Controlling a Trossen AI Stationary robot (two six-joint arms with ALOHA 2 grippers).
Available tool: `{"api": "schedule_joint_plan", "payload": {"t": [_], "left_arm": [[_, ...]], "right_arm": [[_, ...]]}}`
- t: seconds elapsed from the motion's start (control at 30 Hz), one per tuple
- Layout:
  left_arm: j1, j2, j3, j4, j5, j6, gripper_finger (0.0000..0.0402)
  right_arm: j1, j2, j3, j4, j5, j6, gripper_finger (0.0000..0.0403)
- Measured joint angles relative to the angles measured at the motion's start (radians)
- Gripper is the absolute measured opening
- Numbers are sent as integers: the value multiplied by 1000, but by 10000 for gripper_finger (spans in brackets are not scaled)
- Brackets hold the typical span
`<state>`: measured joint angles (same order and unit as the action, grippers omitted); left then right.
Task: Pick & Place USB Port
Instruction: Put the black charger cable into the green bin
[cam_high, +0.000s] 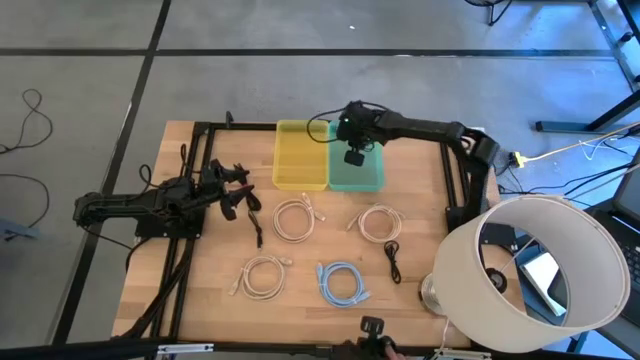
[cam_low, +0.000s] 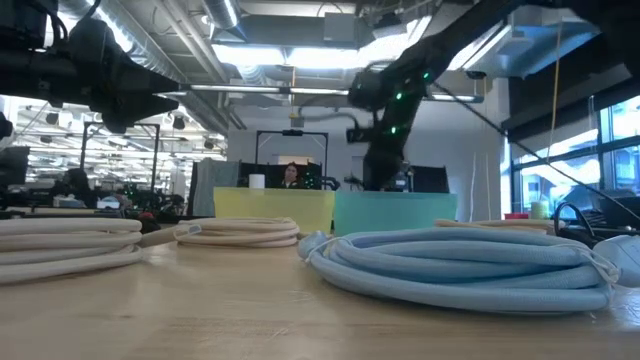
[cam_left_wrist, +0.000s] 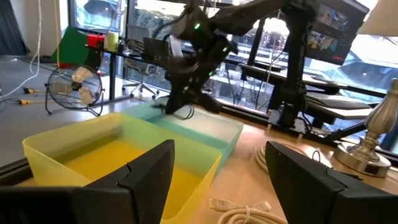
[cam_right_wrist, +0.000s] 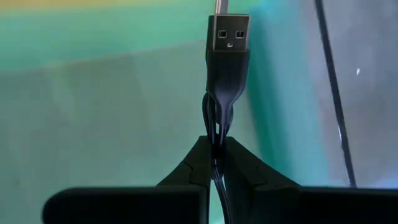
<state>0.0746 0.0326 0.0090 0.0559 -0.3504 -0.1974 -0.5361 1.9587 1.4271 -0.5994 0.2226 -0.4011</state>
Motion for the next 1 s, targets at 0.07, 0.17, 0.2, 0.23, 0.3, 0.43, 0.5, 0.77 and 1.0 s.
{"api": "schedule_joint_plan", "payload": {"t": [0.07,0.17,0.2,0.23,0.3,0.43,0.5,0.77,1.0], "left_arm": [[0,0,0,0,2,0,246],[0,0,0,0,2,0,246],[0,0,0,0,3,0,246],[0,0,0,0,3,0,246],[0,0,0,0,4,0,246],[0,0,0,0,4,-2,246],[0,0,0,0,5,-2,246],[0,0,0,0,8,-2,246],[0,0,0,-2,35,-2,246]], "right_arm": [[-5,24,3,-11,5,-5,19],[-21,46,5,11,-17,-4,19],[-29,51,6,18,-21,-4,19],[-35,57,6,19,-28,-4,19],[-49,68,6,18,-52,-1,19],[-67,92,6,16,-100,8,19],[-68,105,6,19,-100,8,19],[-69,137,7,32,-100,-7,44],[-62,114,20,42,-60,-25,208]]}}
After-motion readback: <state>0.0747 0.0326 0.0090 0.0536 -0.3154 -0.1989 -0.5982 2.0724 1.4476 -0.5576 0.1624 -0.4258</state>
